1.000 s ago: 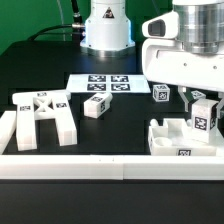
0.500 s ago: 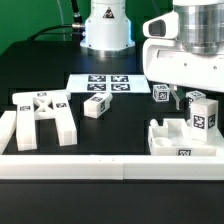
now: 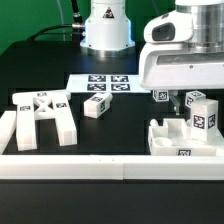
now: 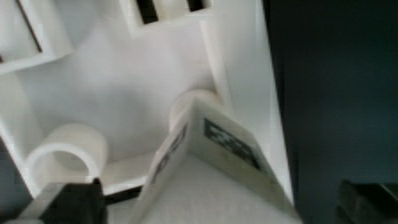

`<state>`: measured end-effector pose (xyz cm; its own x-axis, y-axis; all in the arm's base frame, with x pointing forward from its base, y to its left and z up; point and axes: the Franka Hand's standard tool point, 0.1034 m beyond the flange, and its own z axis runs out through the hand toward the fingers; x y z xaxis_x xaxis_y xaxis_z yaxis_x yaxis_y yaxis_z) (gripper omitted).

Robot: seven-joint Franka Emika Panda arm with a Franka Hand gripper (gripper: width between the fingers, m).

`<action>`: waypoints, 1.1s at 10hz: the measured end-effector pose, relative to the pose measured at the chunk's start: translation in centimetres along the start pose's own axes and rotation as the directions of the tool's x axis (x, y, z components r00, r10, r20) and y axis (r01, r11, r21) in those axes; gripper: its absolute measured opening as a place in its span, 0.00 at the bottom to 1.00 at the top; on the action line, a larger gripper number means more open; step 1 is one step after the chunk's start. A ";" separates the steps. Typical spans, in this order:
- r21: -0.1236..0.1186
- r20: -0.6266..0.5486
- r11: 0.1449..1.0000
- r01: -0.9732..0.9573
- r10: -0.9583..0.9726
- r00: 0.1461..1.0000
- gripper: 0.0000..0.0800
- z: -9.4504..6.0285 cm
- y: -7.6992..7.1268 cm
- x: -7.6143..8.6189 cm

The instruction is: Assemble chair

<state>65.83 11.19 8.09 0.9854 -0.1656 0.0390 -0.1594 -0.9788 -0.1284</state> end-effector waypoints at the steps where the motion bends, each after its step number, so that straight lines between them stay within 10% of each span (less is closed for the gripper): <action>1: 0.000 0.000 0.997 0.077 -0.077 0.997 0.81 0.0 0.0 0.0; 9: -0.021 0.008 0.860 0.509 -0.509 0.861 0.78 0.1 0.2 0.0; 11: -0.022 0.008 0.861 0.509 -0.509 0.861 0.36 0.1 0.3 0.0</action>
Offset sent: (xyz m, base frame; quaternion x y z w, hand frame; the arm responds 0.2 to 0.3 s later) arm -0.0026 0.0018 0.0027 -0.0146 0.0029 -0.2058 0.9785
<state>65.82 10.94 8.00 0.9299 0.3564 0.0908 0.3629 -0.9292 -0.0694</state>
